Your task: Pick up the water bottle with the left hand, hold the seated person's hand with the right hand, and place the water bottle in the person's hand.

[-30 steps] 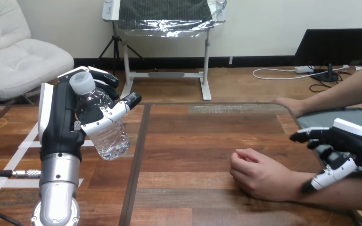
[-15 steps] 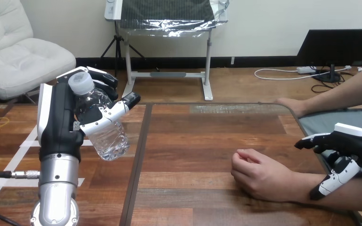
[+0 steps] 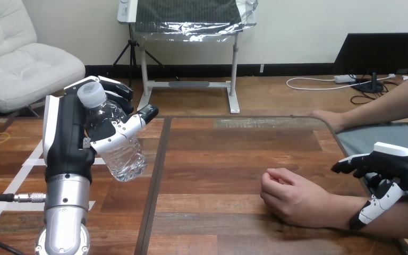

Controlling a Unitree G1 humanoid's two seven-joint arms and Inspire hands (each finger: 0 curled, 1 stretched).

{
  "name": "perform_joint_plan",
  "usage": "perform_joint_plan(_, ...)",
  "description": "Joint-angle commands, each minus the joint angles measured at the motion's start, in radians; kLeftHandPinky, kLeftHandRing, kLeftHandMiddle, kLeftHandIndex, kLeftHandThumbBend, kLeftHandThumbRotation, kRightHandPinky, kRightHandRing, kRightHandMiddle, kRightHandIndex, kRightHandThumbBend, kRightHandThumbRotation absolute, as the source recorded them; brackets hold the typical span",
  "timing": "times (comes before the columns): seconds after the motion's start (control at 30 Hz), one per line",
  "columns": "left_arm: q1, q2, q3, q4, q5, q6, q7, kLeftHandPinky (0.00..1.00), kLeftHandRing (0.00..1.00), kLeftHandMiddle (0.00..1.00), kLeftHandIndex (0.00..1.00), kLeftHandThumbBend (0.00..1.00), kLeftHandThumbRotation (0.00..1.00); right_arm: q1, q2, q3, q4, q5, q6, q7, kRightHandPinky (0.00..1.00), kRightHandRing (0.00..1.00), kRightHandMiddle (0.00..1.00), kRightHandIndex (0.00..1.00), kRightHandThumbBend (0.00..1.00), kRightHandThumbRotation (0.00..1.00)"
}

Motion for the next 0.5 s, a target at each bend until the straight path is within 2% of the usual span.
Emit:
perform_joint_plan(0.0, -0.042, -0.004, 0.005, -0.03, -0.014, -0.019, -0.002, 0.27, 0.34, 0.38, 0.42, 0.63, 0.0, -0.064, -0.002, 0.022, -0.006, -0.019, 0.025, -0.011, 0.82, 0.91, 0.92, 0.88, 1.0, 0.06)
perform_joint_plan(0.37, -0.041, -0.002, 0.007, -0.035, -0.018, -0.013, -0.002, 0.27, 0.34, 0.38, 0.42, 0.63, 0.0, -0.088, 0.003, 0.072, 0.012, -0.059, 0.046, 0.0, 0.84, 0.92, 0.92, 0.89, 1.0, 0.06)
perform_joint_plan(0.47, -0.042, -0.002, 0.008, -0.034, -0.02, -0.014, -0.002, 0.27, 0.34, 0.39, 0.42, 0.63, 0.0, -0.093, 0.01, 0.077, 0.021, -0.055, 0.049, 0.006, 0.84, 0.91, 0.92, 0.88, 1.0, 0.06)
